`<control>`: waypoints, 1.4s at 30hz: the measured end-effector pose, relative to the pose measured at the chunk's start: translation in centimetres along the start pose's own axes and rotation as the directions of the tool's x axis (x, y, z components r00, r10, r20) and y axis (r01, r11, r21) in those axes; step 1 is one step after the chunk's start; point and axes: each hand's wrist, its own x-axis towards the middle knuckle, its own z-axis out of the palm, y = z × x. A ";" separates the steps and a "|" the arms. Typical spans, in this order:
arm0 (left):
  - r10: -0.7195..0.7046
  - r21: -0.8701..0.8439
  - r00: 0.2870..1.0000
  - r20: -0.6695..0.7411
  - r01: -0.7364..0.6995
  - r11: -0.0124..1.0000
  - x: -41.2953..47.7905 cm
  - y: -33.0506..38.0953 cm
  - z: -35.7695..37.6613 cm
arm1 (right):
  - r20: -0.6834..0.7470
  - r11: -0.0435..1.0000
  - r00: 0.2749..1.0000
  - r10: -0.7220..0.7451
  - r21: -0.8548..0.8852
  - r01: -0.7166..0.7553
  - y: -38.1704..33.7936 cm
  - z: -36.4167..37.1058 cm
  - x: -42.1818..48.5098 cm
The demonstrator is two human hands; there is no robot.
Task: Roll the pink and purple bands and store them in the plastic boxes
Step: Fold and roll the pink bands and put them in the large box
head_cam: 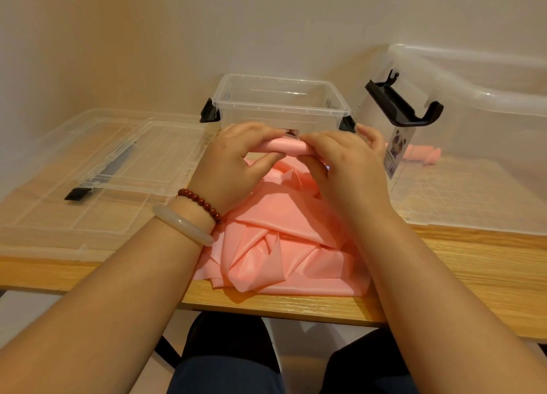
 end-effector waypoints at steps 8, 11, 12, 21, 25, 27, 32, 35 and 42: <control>-0.040 0.011 0.998 0.047 0.039 0.999 1.3 0.9 -1.7 | -0.059 0.998 0.998 0.022 -0.051 -0.025 -1.2 -1.6 1.4; -0.176 -0.084 0.982 0.075 0.182 0.980 1.3 1.9 -2.2 | -0.110 0.996 0.994 0.011 -0.089 -0.020 -1.6 -2.1 0.8; -0.241 -0.139 0.966 0.095 0.253 0.957 1.2 2.4 -2.4 | -0.109 0.995 0.994 -0.003 -0.102 -0.008 -1.7 -2.1 0.4; -0.482 -0.464 0.808 0.339 0.589 0.661 2.0 5.0 -3.3 | -0.202 0.947 0.948 -0.244 -0.259 0.189 -1.5 -2.4 0.8; -0.288 -0.254 0.929 0.234 0.344 0.904 2.7 4.4 -3.5 | -0.226 0.958 0.945 -0.234 -0.220 0.185 -1.1 -2.2 1.6; -0.084 -0.084 0.980 0.181 0.100 0.991 3.2 3.9 -3.5 | -0.250 0.969 0.945 -0.210 -0.181 0.167 -1.0 -2.1 2.2; 0.065 0.031 0.993 0.100 -0.068 0.997 5.3 1.6 -3.2 | -0.266 0.986 0.950 -0.165 -0.069 0.152 -0.3 -1.5 4.3; 0.067 0.041 0.993 0.092 -0.071 0.997 7.0 0.1 -2.8 | -0.262 0.994 0.959 -0.111 -0.021 0.110 0.2 0.1 5.9; -0.033 -0.016 0.990 0.136 0.035 0.999 11.0 -2.2 -2.2 | -0.195 0.995 0.981 0.001 0.102 0.019 0.5 2.2 9.6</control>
